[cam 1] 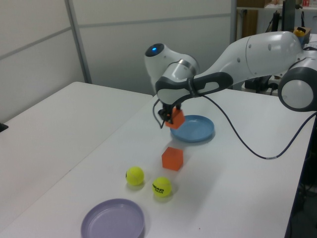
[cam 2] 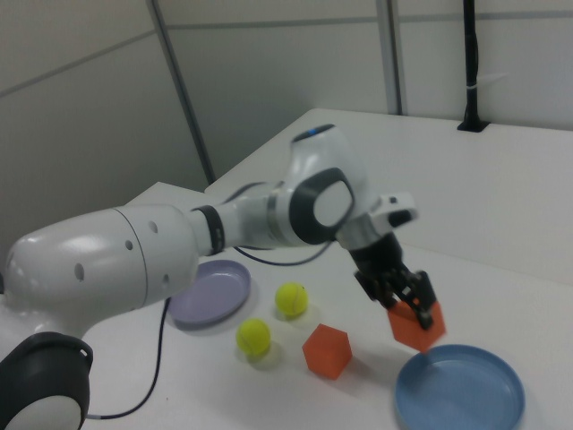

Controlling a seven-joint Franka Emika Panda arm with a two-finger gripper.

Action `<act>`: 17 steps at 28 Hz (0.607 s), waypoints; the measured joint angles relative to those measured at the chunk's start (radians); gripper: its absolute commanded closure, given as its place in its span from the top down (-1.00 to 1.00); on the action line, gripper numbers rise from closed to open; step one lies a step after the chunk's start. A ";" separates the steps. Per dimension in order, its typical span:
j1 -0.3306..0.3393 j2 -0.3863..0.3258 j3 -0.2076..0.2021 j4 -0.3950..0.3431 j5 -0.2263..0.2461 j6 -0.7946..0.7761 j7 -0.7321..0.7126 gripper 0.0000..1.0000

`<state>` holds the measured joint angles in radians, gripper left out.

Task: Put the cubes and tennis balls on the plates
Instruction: 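Lower the orange cube onto the blue plate and open the gripper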

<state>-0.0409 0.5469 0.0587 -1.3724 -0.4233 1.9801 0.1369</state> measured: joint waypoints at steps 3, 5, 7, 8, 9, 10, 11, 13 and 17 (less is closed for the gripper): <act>-0.008 0.007 -0.033 -0.007 0.000 0.000 -0.012 1.00; -0.015 0.014 -0.048 -0.010 0.000 0.000 -0.014 1.00; -0.024 0.020 -0.051 -0.010 0.002 0.000 -0.015 1.00; -0.027 0.022 -0.052 -0.010 0.003 0.000 -0.017 1.00; -0.029 0.023 -0.052 -0.010 0.006 0.000 -0.022 1.00; -0.032 0.023 -0.052 -0.010 0.014 0.000 -0.036 1.00; -0.033 0.023 -0.052 -0.009 0.022 0.000 -0.045 1.00; -0.034 0.021 -0.053 -0.004 0.054 0.000 -0.071 1.00; -0.033 0.004 -0.053 0.015 0.108 -0.001 -0.119 1.00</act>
<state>-0.0736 0.5508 0.0057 -1.3578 -0.3152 1.9795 0.0182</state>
